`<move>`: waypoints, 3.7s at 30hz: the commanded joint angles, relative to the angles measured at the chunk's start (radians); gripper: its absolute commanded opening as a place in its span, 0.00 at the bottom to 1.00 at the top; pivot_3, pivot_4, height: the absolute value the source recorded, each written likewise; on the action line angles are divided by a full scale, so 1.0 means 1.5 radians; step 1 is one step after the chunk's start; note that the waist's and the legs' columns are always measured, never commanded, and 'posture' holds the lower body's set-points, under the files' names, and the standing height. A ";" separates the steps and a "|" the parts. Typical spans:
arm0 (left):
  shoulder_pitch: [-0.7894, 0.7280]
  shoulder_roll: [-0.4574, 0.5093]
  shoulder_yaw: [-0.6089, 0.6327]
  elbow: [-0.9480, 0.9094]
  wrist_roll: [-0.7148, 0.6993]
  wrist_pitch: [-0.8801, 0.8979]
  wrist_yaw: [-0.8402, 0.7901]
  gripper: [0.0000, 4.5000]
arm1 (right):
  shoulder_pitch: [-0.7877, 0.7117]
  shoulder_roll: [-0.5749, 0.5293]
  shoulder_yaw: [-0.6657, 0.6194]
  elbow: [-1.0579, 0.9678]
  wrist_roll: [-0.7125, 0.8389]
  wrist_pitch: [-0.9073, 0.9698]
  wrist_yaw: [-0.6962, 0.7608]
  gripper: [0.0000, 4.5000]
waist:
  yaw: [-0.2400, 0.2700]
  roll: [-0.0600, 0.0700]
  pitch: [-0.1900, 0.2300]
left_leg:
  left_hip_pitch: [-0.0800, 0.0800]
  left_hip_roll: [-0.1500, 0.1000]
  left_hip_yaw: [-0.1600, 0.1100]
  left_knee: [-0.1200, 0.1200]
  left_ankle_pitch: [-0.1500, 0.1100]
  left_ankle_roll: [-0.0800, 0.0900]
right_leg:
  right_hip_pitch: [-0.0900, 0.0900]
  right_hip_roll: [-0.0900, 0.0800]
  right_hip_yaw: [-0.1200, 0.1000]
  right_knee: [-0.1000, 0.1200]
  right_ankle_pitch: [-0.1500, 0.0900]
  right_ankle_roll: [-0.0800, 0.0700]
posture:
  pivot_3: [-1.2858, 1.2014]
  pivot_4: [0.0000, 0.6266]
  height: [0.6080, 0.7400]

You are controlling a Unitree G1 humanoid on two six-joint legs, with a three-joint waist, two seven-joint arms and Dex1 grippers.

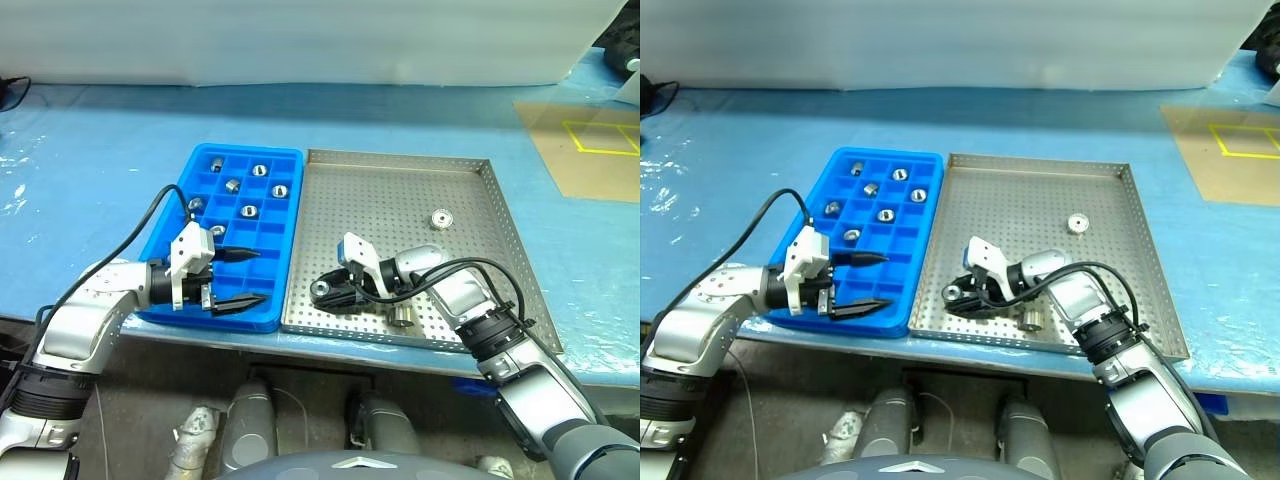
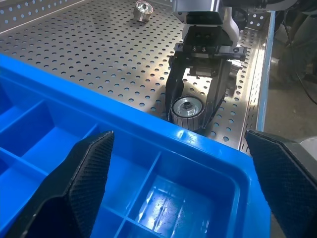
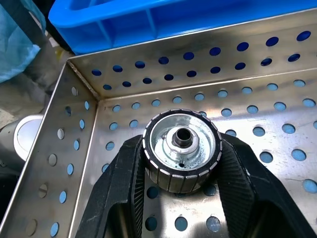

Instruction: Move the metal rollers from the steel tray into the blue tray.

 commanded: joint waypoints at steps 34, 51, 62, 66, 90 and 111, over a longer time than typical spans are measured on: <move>-0.009 0.068 0.184 0.069 0.001 -0.020 0.097 1.00 | -0.248 0.335 -0.027 0.357 -0.102 -0.292 -0.104 0.36 | 0.000 -0.002 0.000 | -0.005 0.001 -0.002 0.001 0.003 -0.005 | -0.009 0.000 -0.002 0.010 -0.003 -0.004 | 0.58 0.24 1.00; 0.007 0.059 0.177 0.030 -0.013 0.011 0.096 1.00 | -0.261 0.362 -0.036 0.382 -0.126 -0.295 -0.133 0.81 | 0.002 -0.002 0.000 | -0.005 0.005 -0.002 0.000 0.003 -0.005 | -0.009 0.001 -0.002 0.010 -0.003 -0.005 | 0.58 0.24 1.00; 0.017 0.091 0.202 0.028 -0.031 0.025 0.059 1.00 | -0.231 0.230 -0.109 0.203 -0.036 -0.195 -0.058 0.81 | 0.007 -0.002 0.000 | -0.005 0.005 -0.002 0.000 0.003 -0.005 | -0.009 0.001 -0.002 0.010 -0.003 -0.005 | 0.58 0.24 1.00; 0.006 0.080 0.175 -0.004 -0.050 0.037 0.051 1.00 | -0.184 0.109 -0.138 0.067 0.014 -0.087 0.006 0.81 | 0.015 -0.002 0.000 | -0.005 0.004 -0.002 0.001 0.003 -0.006 | -0.009 0.001 -0.002 0.009 -0.003 -0.005 | 0.56 0.24 1.00; -0.152 -0.110 -0.149 0.065 -0.009 0.010 -0.118 1.00 | 0.214 -0.262 -0.206 -0.406 0.103 0.169 -0.031 0.81 | -0.027 -0.001 -0.001 | 0.005 0.002 0.000 0.000 0.002 -0.004 | 0.000 0.003 0.002 0.008 -0.003 -0.004 | 0.43 0.24 1.00; -0.153 -0.101 -0.133 0.063 -0.003 0.021 -0.098 1.00 | 0.256 -0.238 -0.143 -0.286 0.058 0.096 -0.083 0.67 | -0.037 -0.001 -0.001 | 0.006 0.001 0.000 0.000 0.001 -0.002 | 0.002 0.002 0.001 0.006 -0.004 -0.004 | 0.44 0.24 1.00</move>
